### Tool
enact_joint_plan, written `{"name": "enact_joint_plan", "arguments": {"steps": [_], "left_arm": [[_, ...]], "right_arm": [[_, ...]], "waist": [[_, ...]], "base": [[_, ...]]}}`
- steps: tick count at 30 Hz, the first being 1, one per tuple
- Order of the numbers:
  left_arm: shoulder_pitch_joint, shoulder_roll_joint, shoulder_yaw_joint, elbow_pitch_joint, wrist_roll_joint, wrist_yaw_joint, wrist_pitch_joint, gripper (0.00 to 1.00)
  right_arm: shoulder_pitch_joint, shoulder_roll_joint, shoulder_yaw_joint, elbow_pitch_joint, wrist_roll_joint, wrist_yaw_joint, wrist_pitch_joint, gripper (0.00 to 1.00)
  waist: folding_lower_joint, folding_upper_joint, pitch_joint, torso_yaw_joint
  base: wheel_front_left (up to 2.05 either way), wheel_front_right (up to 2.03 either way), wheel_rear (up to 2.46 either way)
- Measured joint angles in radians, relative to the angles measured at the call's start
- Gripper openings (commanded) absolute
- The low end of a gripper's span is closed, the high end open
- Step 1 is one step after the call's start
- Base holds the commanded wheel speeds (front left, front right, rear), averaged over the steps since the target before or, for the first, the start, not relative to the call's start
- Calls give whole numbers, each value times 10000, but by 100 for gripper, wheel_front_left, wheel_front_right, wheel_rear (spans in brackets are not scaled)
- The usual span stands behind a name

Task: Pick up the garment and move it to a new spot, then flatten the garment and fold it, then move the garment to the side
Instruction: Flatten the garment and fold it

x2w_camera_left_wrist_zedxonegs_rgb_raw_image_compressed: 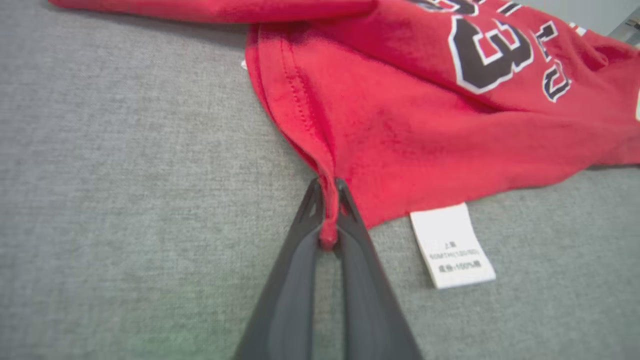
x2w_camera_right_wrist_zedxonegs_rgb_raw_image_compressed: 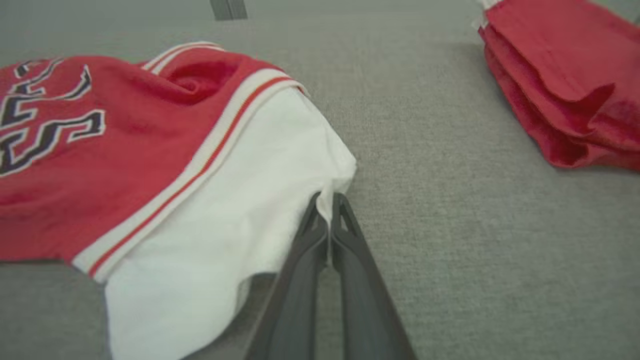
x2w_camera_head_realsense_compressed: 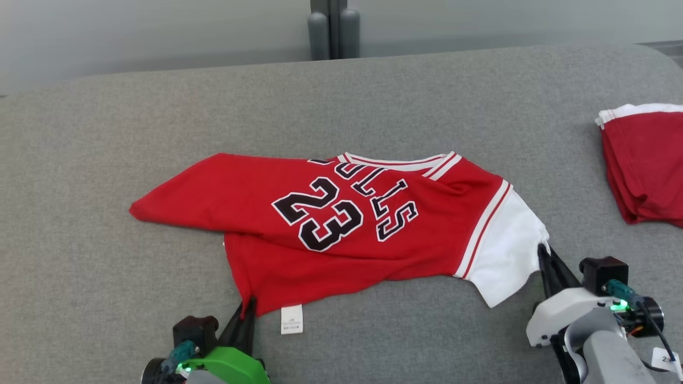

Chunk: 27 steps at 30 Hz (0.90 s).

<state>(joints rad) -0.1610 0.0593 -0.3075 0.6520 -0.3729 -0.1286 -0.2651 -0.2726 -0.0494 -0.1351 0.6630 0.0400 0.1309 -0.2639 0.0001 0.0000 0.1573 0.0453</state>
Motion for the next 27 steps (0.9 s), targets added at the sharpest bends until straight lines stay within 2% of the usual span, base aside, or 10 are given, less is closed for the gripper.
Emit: {"name": "enact_joint_plan", "arguments": {"steps": [6, 10, 13, 17, 20, 23, 27], "left_arm": [[235, 270, 734, -2150, -15, -2, 10, 0], [-62, 731, 1009, -3716, 4, -2, 10, 0], [-832, 1313, 1118, -4663, -54, -2, 8, 0], [-2064, 2159, 1035, -5287, -353, -2, 15, 0], [-3296, 2717, 1137, -5668, -757, -2, 414, 0], [-4357, 3348, 1133, -5929, -773, -2, 872, 0], [-5351, 3814, 1122, -6176, -834, -2, 1338, 0]], "right_arm": [[163, 17, 763, -2119, 1770, 2, 0, 0], [-114, 19, 1177, -3450, 2474, 0, 0, 0], [-691, -15, 1394, -4299, 2819, 0, 0, 0], [-1651, -347, 1429, -5156, 3448, 2, -2, 0], [-2612, -765, 1425, -5827, 3733, 0, 284, 0], [-3594, -976, 1346, -6389, 3833, 0, 742, 0], [-4849, -1300, 1220, -6725, 3567, 0, 1335, 0]], "waist": [[0, 0, -585, 99], [0, 0, -927, 143], [0, 0, -1111, 128], [0, 0, -1219, 47], [0, 0, -1182, -4], [0, 0, -1038, -56], [0, 0, -735, -113]], "base": [[0, 0, 0], [0, 0, 0], [0, 0, 0], [0, 0, 0], [0, 0, 0], [0, 0, 0], [0, 0, 0]]}}
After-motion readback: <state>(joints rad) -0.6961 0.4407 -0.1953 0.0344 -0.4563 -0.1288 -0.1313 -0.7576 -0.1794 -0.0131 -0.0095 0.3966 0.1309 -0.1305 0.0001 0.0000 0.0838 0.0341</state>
